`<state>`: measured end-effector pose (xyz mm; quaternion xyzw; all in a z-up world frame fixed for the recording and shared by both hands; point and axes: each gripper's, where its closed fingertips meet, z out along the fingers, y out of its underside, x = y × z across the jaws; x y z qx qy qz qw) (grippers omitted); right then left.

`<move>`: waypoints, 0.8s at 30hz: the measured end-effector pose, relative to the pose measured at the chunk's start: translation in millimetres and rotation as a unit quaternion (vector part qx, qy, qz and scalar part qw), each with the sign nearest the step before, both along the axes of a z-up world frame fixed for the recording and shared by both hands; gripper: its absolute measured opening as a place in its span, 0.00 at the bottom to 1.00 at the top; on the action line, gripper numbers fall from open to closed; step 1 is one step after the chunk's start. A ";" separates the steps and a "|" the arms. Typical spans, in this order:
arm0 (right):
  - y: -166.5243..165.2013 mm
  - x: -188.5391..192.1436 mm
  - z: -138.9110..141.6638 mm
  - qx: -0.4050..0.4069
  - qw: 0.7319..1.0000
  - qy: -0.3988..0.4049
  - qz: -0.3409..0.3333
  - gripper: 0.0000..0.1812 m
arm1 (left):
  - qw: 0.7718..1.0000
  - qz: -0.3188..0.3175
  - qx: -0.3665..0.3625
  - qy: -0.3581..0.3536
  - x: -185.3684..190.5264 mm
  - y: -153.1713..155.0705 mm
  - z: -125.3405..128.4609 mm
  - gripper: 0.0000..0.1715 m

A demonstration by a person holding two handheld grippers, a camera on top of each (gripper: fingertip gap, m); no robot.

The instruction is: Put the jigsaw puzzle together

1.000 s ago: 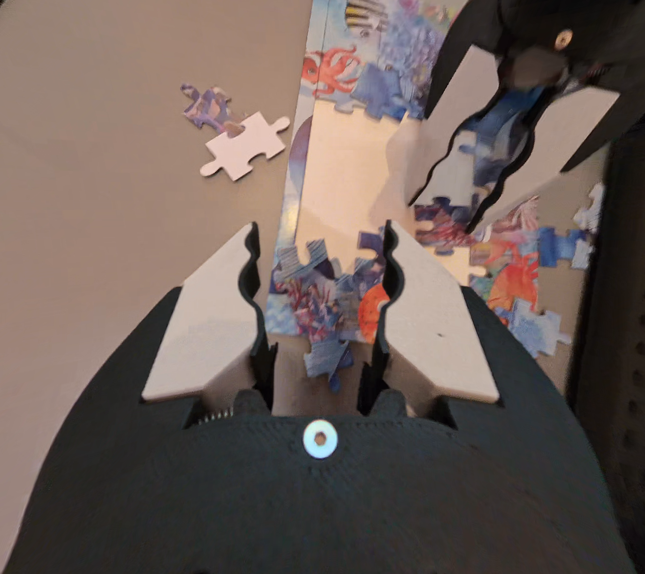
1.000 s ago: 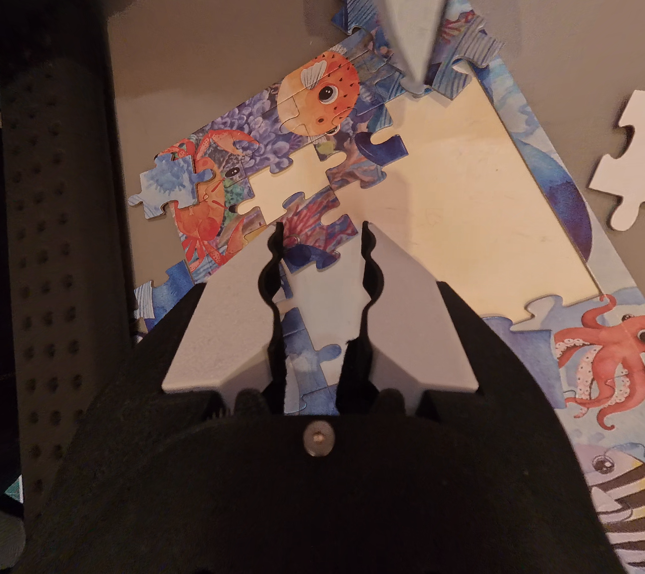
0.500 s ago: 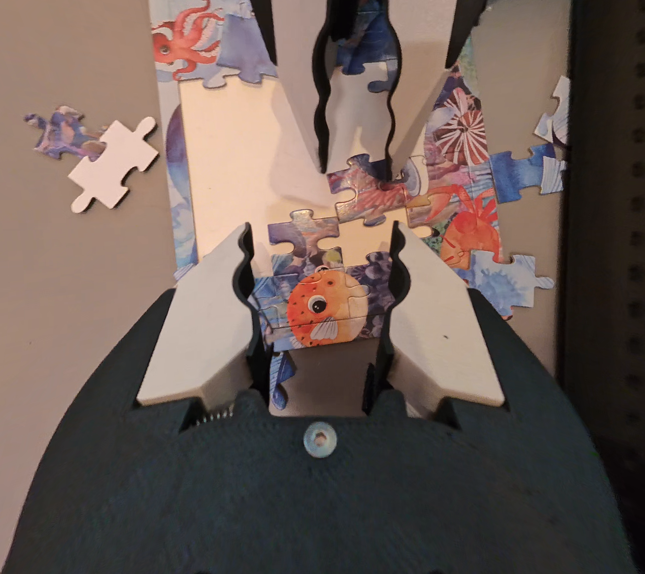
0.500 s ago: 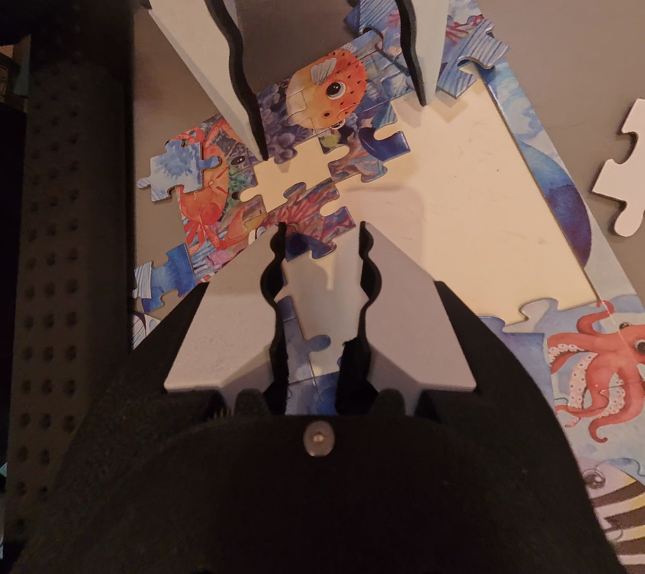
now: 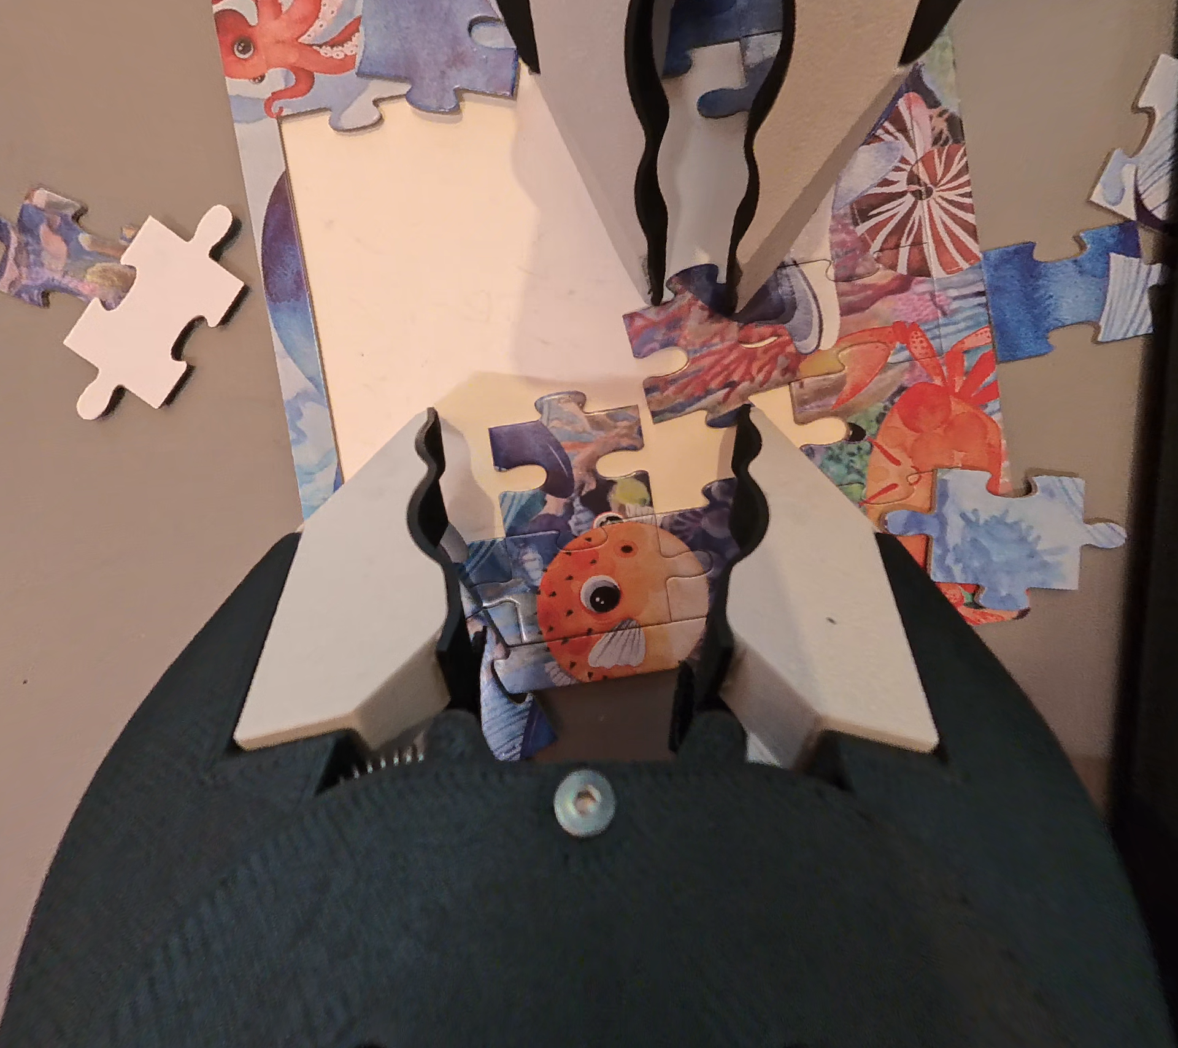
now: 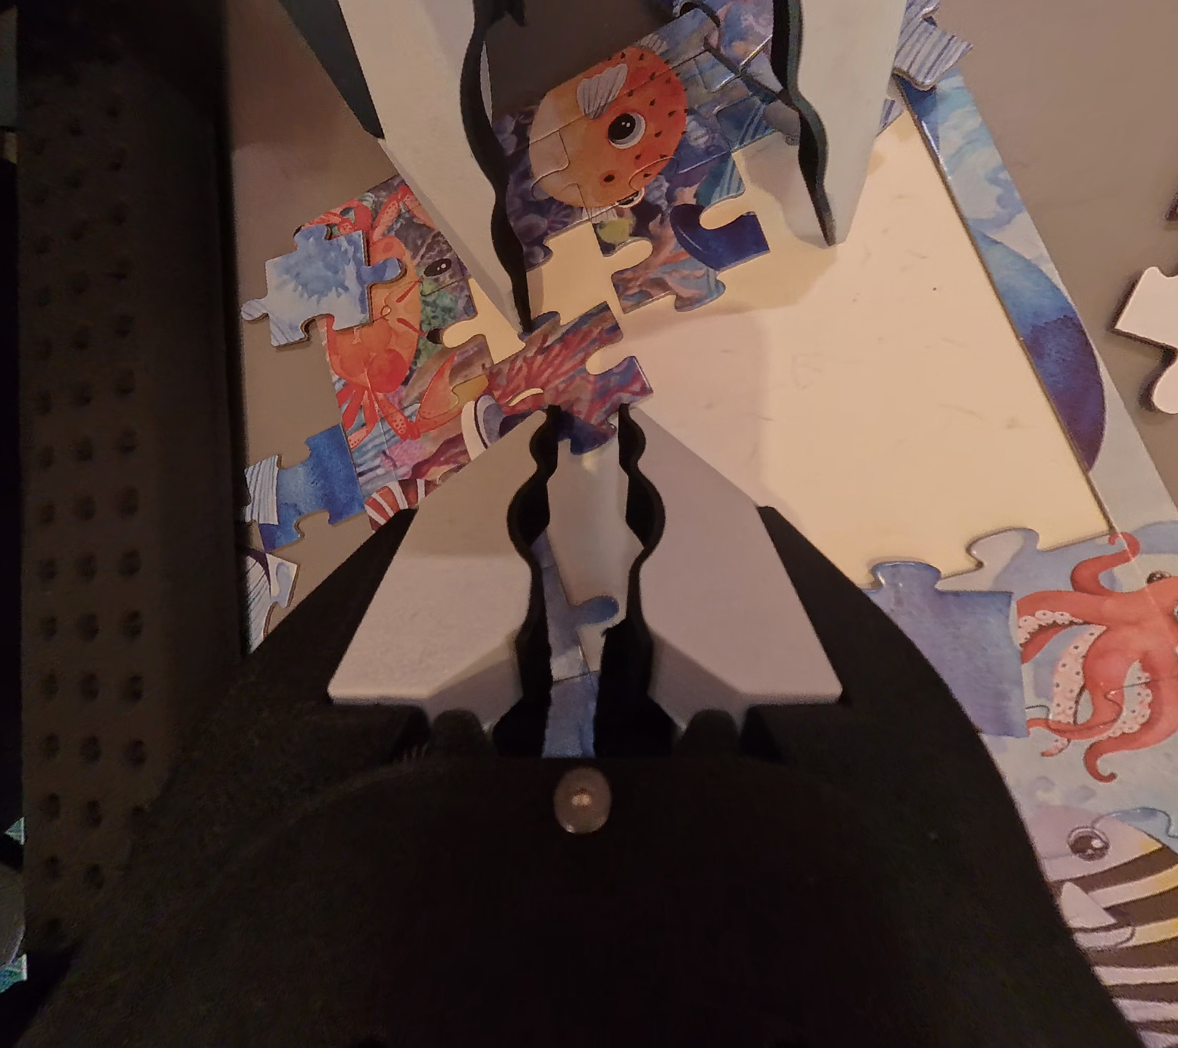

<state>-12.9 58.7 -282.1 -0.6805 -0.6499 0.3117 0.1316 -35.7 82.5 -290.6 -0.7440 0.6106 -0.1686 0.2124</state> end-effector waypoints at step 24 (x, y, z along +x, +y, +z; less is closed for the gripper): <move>3.5 4.3 -1.0 0.019 1.000 -0.019 -0.012 0.06 | 1.000 0.010 0.011 0.001 -1.9 5.7 1.7 0.48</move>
